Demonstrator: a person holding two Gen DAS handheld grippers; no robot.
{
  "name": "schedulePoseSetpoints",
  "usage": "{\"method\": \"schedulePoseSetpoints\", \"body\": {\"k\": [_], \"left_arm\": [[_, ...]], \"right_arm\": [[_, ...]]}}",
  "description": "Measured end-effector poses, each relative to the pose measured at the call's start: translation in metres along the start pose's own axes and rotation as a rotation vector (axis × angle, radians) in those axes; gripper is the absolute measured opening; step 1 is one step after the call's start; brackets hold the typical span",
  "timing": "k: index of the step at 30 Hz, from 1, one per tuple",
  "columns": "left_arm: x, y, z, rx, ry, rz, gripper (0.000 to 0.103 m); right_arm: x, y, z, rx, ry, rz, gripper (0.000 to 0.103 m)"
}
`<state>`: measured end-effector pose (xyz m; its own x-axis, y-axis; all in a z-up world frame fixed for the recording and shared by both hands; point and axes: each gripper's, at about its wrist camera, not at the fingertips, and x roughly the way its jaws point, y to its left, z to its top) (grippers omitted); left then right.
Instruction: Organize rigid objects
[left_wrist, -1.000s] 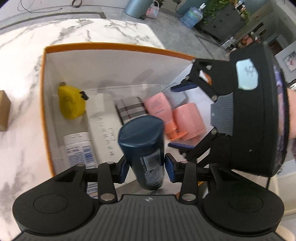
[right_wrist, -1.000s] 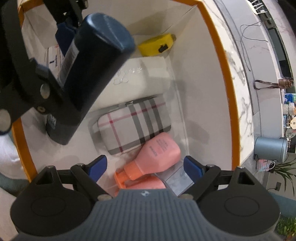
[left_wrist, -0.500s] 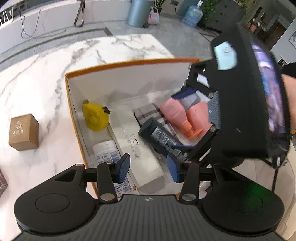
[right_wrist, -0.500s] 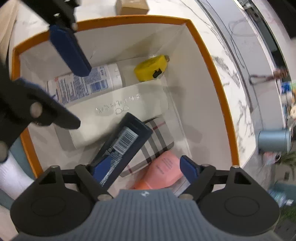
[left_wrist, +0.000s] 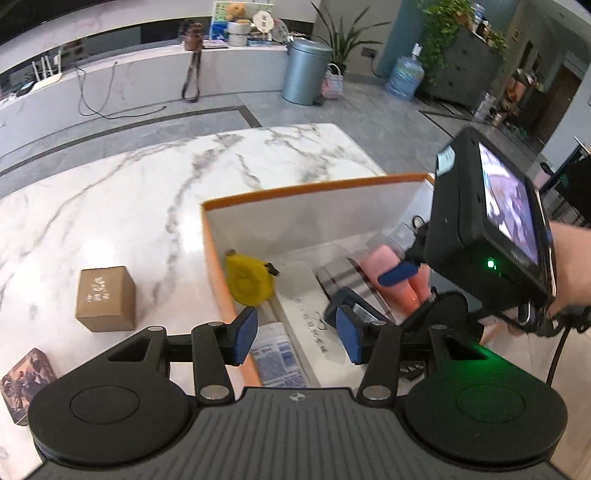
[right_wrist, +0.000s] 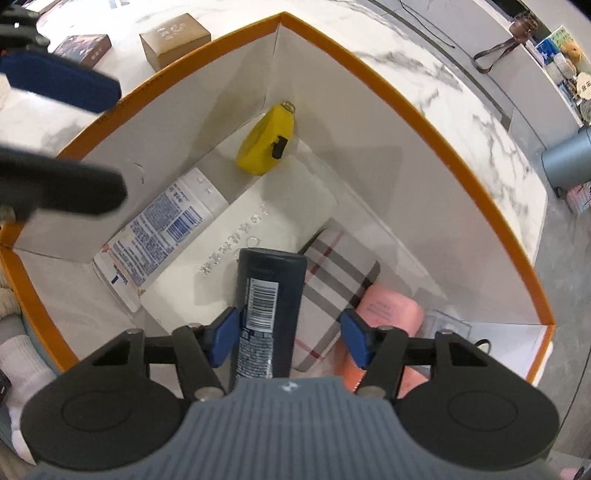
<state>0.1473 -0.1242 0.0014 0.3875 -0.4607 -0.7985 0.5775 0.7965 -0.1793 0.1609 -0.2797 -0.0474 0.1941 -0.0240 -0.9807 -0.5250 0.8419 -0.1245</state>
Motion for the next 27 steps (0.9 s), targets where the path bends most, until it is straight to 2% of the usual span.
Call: {"method": "schedulePoseSetpoints", "body": {"k": [1,2,4,7,11,13,15,21,22,23,24,27], "left_arm": [[-0.002,0.001,0.0,-0.002,-0.002,0.002,0.058],[-0.002,0.002,0.0,-0.004,-0.003,0.003,0.058],[-0.002,0.005,-0.002,-0.006,-0.002,0.002,0.058],[-0.002,0.005,-0.004,-0.005,0.004,0.0,0.058],[0.002,0.006,-0.005,-0.007,0.008,-0.004,0.058],[0.003,0.006,-0.005,-0.006,0.011,-0.002,0.058],[0.002,0.006,-0.005,-0.007,0.01,-0.002,0.058],[0.0,0.012,-0.005,-0.018,0.003,0.007,0.058],[-0.001,0.013,-0.005,-0.019,0.002,0.008,0.058],[-0.002,0.014,-0.005,-0.021,0.001,0.01,0.058],[-0.003,0.015,-0.006,-0.024,0.0,0.011,0.058],[-0.005,0.017,-0.006,-0.03,-0.006,0.009,0.058]], "right_arm": [[0.005,0.002,0.007,-0.001,0.003,0.008,0.056],[0.006,0.003,0.007,-0.003,0.006,0.016,0.047],[0.011,0.006,0.008,-0.018,0.009,0.036,0.041],[0.008,0.014,0.008,-0.095,0.005,0.025,0.041],[-0.007,0.024,0.003,-0.245,-0.034,0.093,0.04],[-0.01,0.021,0.007,-0.248,-0.032,0.115,0.039],[-0.012,0.02,0.012,-0.264,-0.008,0.162,0.04],[-0.011,0.018,0.02,-0.275,0.046,0.215,0.04],[-0.011,0.015,0.022,-0.258,0.059,0.244,0.046],[-0.011,0.013,0.024,-0.234,0.071,0.279,0.06],[-0.013,0.011,0.025,-0.208,0.067,0.313,0.064],[-0.017,0.011,0.029,-0.181,0.018,0.323,0.06]]}}
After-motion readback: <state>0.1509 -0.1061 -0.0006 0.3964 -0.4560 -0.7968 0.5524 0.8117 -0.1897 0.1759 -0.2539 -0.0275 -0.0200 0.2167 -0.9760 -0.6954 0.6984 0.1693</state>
